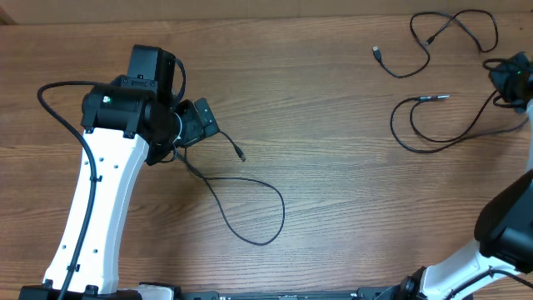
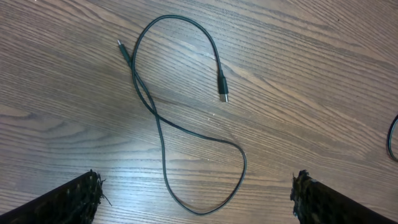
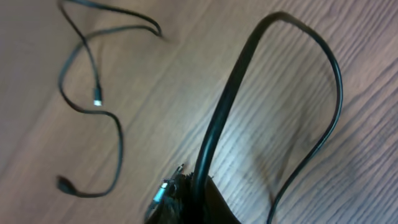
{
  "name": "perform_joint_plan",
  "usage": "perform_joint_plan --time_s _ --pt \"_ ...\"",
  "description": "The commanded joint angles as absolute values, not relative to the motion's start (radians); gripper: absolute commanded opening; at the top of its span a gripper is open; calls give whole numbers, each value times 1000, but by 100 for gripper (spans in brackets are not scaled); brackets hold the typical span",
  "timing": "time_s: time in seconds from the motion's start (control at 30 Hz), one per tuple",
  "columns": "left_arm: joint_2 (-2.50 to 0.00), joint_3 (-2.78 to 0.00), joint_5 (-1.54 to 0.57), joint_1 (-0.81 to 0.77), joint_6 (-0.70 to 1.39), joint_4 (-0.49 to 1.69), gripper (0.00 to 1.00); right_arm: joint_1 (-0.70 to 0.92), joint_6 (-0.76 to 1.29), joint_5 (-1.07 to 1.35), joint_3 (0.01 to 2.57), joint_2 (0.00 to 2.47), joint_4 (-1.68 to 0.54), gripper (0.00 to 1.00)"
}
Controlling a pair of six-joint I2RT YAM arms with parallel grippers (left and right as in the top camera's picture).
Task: Untangle cables
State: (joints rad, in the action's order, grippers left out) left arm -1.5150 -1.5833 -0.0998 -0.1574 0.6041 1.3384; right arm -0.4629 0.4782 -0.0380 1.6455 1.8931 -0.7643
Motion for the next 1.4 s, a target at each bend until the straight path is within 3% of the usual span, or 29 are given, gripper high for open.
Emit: perform_joint_plan --time_s 0.0,0.1,0.2,0.4,0.47,0.5,0.57,0.6,0.77,0.9,1.13,1.2,1.27,1.37 --pt "-1518 -1590 -93 -164 617 1337 99 -461 467 -26 1628 1983 -760 6" --pt "-1518 -1590 -93 -164 617 1337 99 -461 428 41 1628 2040 -756 4" --pt "-1518 -1590 -93 -164 617 1337 100 -460 414 55 1628 2088 -754 14" --pt "-1518 -1590 -93 -164 617 1337 99 -459 414 54 1628 2151 -741 10" --pt "-1518 -1590 -93 -164 617 1337 100 -459 417 55 1628 2164 -742 15" --pt "-1518 -1590 -93 -164 617 1337 100 -458 418 56 1628 2168 -742 22" --pt "-1518 -1590 -93 -164 617 1337 99 -458 417 54 1628 2171 -743 54" --pt "-1518 -1590 -93 -164 617 1337 99 -458 416 54 1628 2171 -742 64" --pt "-1518 -1590 -93 -164 617 1337 100 -472 413 54 1702 2168 -800 90" --pt "-1518 -1590 -93 -164 617 1337 100 -491 382 54 1841 2168 -915 100" --pt "-1518 -1590 -93 -164 617 1337 100 -538 358 51 2151 2168 -1138 100" --pt "-1518 -1590 -93 -164 617 1337 100 -550 358 51 2206 2168 -1171 84" --pt "-1518 -1590 -93 -164 617 1337 100 -562 363 50 2230 2168 -1185 47" --pt "-1518 -1590 -93 -164 617 1337 100 -566 366 51 2211 2170 -1190 8"
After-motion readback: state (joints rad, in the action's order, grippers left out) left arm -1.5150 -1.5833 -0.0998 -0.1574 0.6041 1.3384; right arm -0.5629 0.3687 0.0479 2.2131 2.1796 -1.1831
